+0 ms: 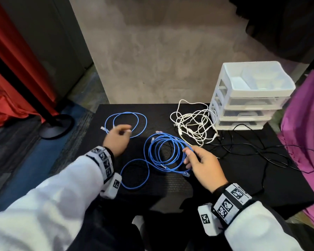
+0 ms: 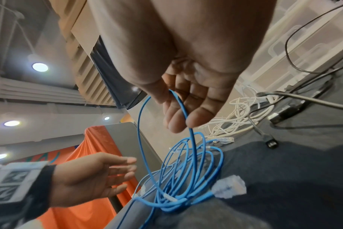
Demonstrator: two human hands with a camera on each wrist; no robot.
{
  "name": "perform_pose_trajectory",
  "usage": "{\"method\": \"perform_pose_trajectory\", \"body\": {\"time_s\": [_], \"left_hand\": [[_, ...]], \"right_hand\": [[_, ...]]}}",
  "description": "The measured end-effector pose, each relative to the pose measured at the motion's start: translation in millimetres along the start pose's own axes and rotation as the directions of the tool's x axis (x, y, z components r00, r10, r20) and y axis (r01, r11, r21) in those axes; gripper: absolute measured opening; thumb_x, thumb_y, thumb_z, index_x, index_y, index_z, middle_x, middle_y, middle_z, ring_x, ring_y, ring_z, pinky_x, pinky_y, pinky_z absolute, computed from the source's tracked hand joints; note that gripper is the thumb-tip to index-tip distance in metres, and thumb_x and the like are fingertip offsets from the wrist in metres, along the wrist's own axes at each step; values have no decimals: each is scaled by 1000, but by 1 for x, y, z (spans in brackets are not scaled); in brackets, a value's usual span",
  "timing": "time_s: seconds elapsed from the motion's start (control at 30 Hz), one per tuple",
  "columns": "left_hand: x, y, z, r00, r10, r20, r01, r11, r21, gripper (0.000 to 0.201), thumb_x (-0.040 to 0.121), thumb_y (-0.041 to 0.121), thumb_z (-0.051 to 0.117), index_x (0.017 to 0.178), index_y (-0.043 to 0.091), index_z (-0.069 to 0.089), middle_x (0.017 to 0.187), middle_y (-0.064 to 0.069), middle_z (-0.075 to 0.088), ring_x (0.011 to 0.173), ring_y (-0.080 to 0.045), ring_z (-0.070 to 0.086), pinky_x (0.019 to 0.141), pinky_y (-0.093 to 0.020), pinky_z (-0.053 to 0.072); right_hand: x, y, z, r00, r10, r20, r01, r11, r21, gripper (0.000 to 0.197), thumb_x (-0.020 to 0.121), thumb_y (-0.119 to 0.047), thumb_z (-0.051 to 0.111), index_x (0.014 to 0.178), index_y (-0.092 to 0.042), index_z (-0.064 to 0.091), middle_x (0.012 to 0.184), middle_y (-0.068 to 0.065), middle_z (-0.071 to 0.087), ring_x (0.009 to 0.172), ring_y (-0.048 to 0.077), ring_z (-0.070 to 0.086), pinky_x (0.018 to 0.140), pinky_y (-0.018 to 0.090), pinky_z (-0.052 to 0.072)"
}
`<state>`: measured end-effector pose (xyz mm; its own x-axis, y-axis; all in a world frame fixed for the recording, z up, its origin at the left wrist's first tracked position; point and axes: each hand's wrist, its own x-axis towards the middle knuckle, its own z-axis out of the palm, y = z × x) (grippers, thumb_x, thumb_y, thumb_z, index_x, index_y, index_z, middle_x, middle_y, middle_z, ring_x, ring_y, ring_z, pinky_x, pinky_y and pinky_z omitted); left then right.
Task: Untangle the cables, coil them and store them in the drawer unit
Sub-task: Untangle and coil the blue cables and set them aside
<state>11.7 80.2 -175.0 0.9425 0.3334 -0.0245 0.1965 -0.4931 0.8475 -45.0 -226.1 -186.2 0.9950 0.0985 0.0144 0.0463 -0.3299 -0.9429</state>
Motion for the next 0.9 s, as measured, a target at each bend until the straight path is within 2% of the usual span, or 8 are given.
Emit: {"method": "perform_pose_trajectory", "body": {"time_s": [0.13, 0.2, 0.37, 0.57, 0.67, 0.73, 0.83, 0.9], "left_hand": [[-60, 19, 28, 910, 130, 394, -16, 960, -280, 39, 100, 9, 63, 135, 26, 59, 121, 0, 67, 82, -18, 69, 56, -24, 52], [-74, 18, 41, 877, 102, 470, 42, 958, -285, 40, 101, 14, 63, 137, 28, 55, 118, -1, 67, 76, -19, 69, 50, -22, 47], [-69, 4, 50, 922, 76, 380, -4, 982, -188, 18, 94, 41, 71, 104, 27, 73, 87, -5, 73, 72, -14, 61, 63, -28, 50], [-61, -19, 32, 951, 127, 281, -159, 983, 93, 21, 88, 57, 66, 82, 39, 72, 87, 8, 74, 83, -9, 70, 89, -34, 56], [-64, -26, 27, 962, 102, 254, -138, 982, 129, 2, 91, 44, 72, 91, 42, 71, 105, 8, 72, 97, -8, 68, 99, -32, 52], [-68, -25, 24, 961, 207, 184, -238, 957, 168, 17, 92, 30, 74, 109, 34, 72, 115, 5, 66, 101, 1, 61, 103, -22, 47], [-75, -6, 22, 932, 363, 21, -363, 924, 122, 29, 92, 25, 73, 120, 22, 69, 121, 7, 59, 97, 12, 57, 87, -1, 40], [-83, 19, 25, 911, 412, 0, -412, 910, 45, 29, 93, 30, 69, 122, 24, 68, 116, 11, 58, 92, 3, 60, 82, -5, 42]], "right_hand": [[6, -24, 1, 998, -64, 10, 63, 996, 62, 23, 107, -25, 54, 94, -32, 72, 78, 7, 71, 66, 16, 67, 71, 34, 53], [10, -51, -2, 991, -134, 22, 130, 983, 126, 22, 108, -22, 53, 98, -26, 73, 76, 6, 71, 67, 17, 66, 70, 33, 52], [20, -150, -35, 949, -313, -38, 307, 891, 334, 20, 109, -15, 51, 104, -15, 70, 79, 5, 70, 72, 20, 67, 68, 32, 55], [31, -198, -76, 882, -430, -193, 471, 790, 393, 20, 111, -20, 47, 105, -13, 64, 86, 13, 70, 75, 25, 69, 66, 32, 56], [29, -188, -80, 924, -349, -155, 381, 851, 361, 20, 110, -19, 49, 107, -8, 65, 84, 13, 70, 72, 22, 70, 63, 28, 57], [26, -178, -78, 941, -312, -128, 338, 871, 356, 21, 110, -17, 49, 109, -5, 66, 81, 11, 71, 69, 19, 70, 62, 27, 58], [22, -167, -71, 955, -285, -79, 293, 885, 363, 22, 110, -15, 48, 108, -4, 67, 76, 8, 71, 67, 19, 69, 62, 26, 58], [19, -165, -65, 961, -272, -52, 271, 881, 387, 23, 110, -15, 47, 106, -5, 67, 75, 8, 71, 66, 21, 68, 61, 26, 57]]}}
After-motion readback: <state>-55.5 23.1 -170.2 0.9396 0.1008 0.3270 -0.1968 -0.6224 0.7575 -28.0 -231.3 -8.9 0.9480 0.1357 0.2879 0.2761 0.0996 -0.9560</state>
